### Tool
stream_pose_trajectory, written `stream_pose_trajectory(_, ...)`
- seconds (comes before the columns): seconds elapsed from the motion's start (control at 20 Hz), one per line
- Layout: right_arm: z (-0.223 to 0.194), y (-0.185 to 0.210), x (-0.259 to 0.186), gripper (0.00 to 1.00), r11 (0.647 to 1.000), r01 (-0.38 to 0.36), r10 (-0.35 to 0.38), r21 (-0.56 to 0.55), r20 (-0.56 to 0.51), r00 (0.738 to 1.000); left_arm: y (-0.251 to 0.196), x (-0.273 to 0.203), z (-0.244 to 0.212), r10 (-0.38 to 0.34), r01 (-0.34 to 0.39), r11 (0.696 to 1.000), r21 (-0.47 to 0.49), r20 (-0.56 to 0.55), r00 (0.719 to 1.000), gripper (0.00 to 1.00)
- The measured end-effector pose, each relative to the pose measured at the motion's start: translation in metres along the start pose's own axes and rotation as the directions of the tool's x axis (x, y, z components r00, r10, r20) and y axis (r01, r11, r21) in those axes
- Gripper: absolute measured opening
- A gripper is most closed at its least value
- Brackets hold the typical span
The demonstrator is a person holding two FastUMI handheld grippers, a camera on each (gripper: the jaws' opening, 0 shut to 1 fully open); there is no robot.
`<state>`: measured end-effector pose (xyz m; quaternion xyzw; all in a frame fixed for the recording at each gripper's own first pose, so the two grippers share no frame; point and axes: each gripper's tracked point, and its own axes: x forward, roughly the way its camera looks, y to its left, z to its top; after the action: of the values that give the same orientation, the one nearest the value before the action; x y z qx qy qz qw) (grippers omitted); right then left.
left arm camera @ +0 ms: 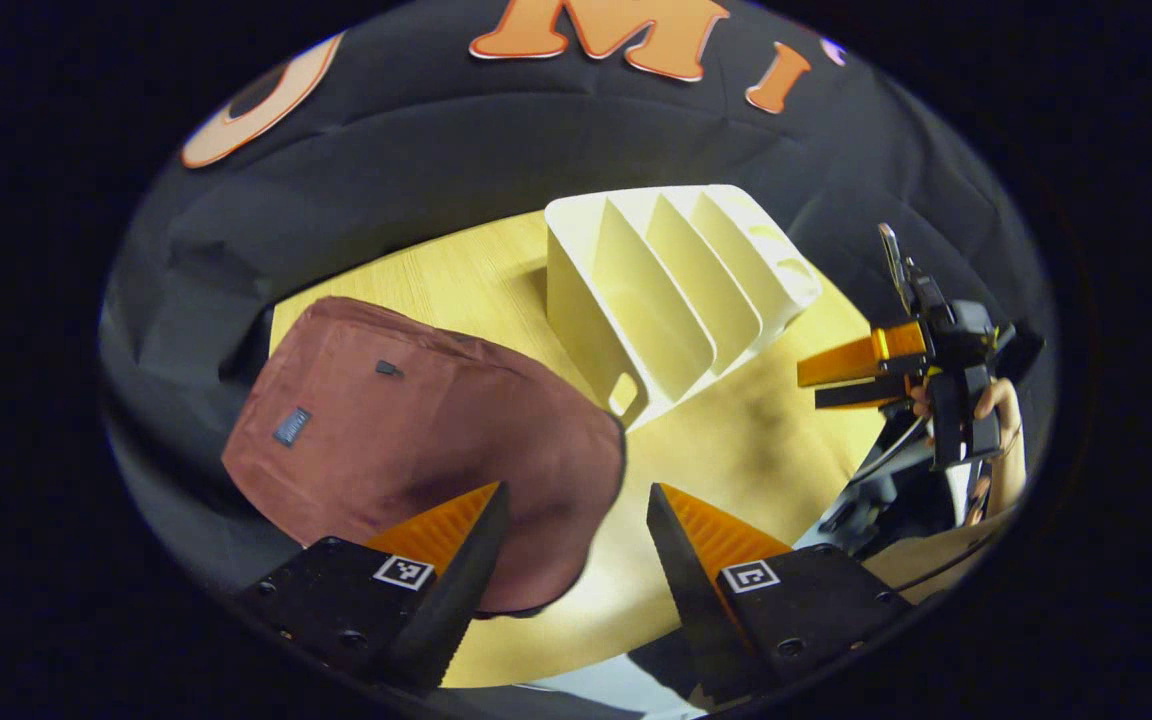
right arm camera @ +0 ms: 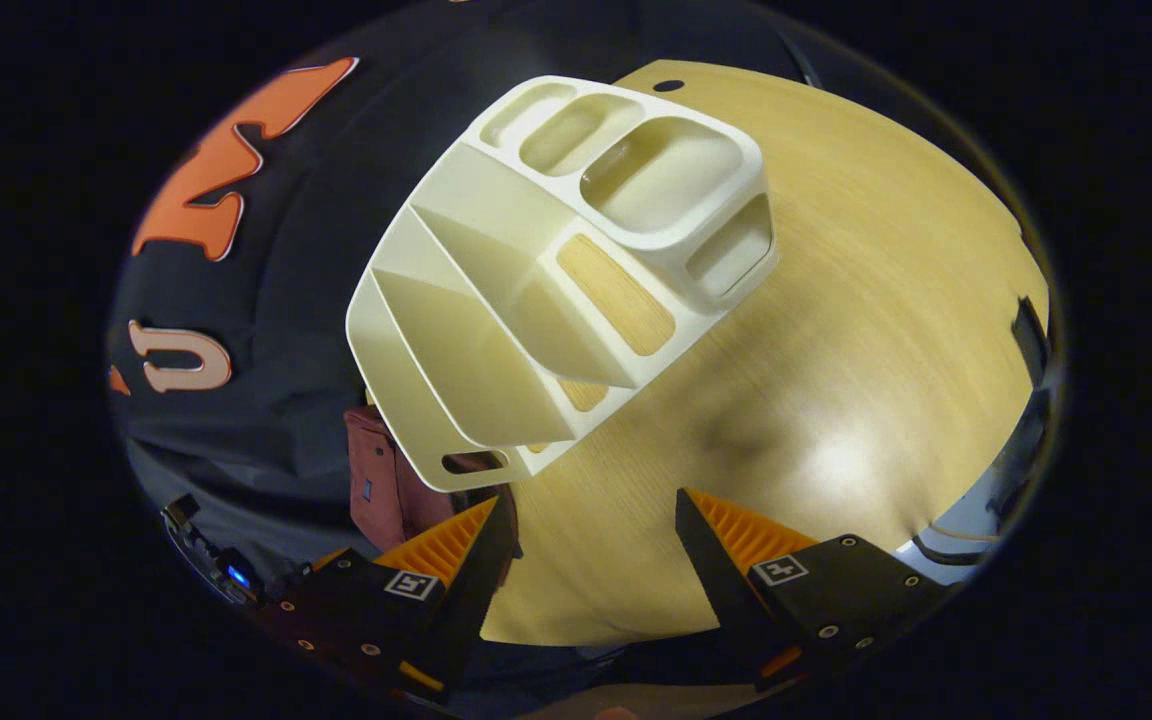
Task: Open the schoolbag, grab two books from the bookshelf and put them into the schoolbag.
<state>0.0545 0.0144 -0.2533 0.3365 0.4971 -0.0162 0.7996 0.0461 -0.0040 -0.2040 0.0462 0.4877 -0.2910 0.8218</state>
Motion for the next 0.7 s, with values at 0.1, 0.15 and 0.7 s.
stream_pose_trajectory(0.1,0.010,-0.007,-0.016,0.98,0.996,-0.008,0.008,-0.093,-0.001,1.000,-0.025,-0.002,0.007,0.039,-0.033,0.996,-0.083,0.079,0.996,0.91)
stream_pose_trajectory(0.15,0.015,-0.008,-0.024,0.98,0.990,-0.015,0.016,-0.143,0.003,1.000,-0.039,-0.002,0.013,0.051,-0.036,0.992,-0.119,0.124,0.991,1.00)
stream_pose_trajectory(0.7,0.099,0.067,-0.167,0.97,0.806,-0.002,0.275,-0.592,0.371,0.887,-0.059,-0.044,0.108,0.236,-0.177,0.972,-0.157,0.621,0.747,0.98)
